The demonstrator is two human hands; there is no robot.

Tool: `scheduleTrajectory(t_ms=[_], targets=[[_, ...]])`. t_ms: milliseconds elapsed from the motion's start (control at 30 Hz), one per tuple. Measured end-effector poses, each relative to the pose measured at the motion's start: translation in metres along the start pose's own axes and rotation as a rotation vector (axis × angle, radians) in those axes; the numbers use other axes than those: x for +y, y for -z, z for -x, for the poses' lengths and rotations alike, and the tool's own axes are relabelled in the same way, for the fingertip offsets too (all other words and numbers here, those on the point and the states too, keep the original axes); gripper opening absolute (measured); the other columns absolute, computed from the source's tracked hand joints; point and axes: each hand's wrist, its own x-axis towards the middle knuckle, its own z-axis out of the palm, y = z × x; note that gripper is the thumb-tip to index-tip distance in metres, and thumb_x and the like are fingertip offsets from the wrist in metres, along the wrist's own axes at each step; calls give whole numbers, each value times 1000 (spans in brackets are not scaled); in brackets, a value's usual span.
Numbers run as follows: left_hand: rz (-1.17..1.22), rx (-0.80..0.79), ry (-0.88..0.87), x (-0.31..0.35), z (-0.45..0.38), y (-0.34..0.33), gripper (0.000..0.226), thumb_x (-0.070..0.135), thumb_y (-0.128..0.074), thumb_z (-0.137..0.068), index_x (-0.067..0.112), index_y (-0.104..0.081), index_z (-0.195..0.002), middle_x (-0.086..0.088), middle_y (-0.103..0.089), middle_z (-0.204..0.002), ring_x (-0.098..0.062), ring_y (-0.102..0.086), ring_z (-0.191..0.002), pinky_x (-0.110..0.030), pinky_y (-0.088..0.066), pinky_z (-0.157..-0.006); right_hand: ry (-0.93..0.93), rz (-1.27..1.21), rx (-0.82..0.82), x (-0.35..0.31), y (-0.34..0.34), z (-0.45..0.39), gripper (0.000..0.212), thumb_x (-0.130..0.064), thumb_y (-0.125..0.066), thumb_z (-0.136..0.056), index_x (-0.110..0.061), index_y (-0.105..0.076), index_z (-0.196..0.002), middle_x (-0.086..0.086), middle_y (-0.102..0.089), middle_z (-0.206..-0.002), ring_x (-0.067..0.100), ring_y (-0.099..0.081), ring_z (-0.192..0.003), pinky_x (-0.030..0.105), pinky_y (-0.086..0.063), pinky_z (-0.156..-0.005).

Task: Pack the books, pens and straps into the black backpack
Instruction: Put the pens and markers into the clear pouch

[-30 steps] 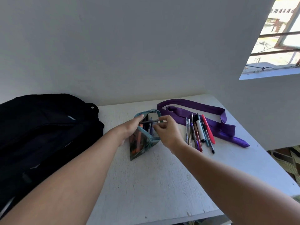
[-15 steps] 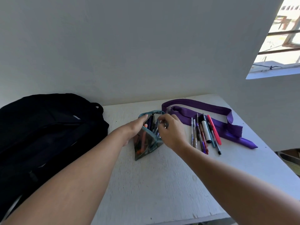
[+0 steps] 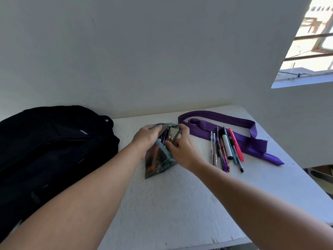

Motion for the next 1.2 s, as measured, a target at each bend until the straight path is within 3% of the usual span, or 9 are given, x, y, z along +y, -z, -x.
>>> scheduleTrajectory(t_ms=[100,167,267,367,500,600,867,1000,1200], targets=[[-166,57,-163,8,-5,-4,36,42,-54,-100,15,-73,-87,-6,-72,-88,-28,-67,-91,-32,-46,-74,11,34,-133,-5,1,1,76,-29,-68,-99,-22,-21,-158,-5,-71,-91,11,-68,-78,25,-54,-65],[-259,61,-209,15,-1,-9,40,42,-53,-100,14,-72,-80,-4,-71,-80,-27,-69,-83,-34,-52,-74,52,146,-289,-12,1,2,65,-17,-61,-100,-20,-30,-157,-3,-68,-97,14,-68,-81,24,-55,-67],[-281,61,-240,19,7,-17,33,43,-52,-101,22,-76,-106,-1,-74,-107,-25,-66,-104,-35,-54,-90,82,222,-323,-14,0,-5,56,-9,-48,-102,-14,-33,-155,8,-66,-107,21,-63,-86,29,-49,-71],[-309,24,-152,11,10,-14,53,58,-47,-99,23,-58,-137,-3,-63,-132,-25,-58,-114,-33,-45,-90,48,181,-78,-7,3,-6,41,-15,-43,-106,-20,-41,-146,11,-71,-102,24,-67,-78,47,-58,-69],[-442,-73,9,-5,4,-6,68,69,-43,-96,15,-58,-135,-9,-64,-125,-29,-60,-113,-37,-49,-96,-209,203,191,13,26,9,32,-21,-48,-103,-19,-40,-134,3,-62,-101,18,-63,-75,41,-55,-62],[-426,-100,37,-1,5,-4,71,68,-41,-97,13,-56,-140,-12,-60,-135,-32,-56,-123,-37,-45,-103,-301,333,99,16,33,12,28,-30,-53,-102,-19,-35,-121,4,-64,-91,23,-67,-75,40,-56,-60],[-295,-141,93,-2,1,-4,67,67,-39,-97,18,-60,-138,-10,-58,-139,-30,-54,-124,-41,-41,-109,-352,155,23,4,13,3,54,-8,-72,-91,-18,-33,-126,9,-67,-97,27,-68,-88,47,-63,-74],[-27,-108,155,-5,1,2,44,47,-35,-107,17,-64,-94,-11,-65,-97,-22,-58,-84,-33,-44,-81,-344,-96,71,8,-1,11,83,1,-68,-91,-30,-23,-155,-4,-72,-122,18,-71,-99,42,-64,-77],[300,-78,243,-22,-2,17,41,38,-36,-106,18,-70,-95,-16,-73,-111,-28,-66,-86,-33,-51,-69,-372,-198,87,-5,2,16,110,9,-64,-91,-38,1,-166,-7,-61,-136,13,-67,-100,30,-58,-65]])
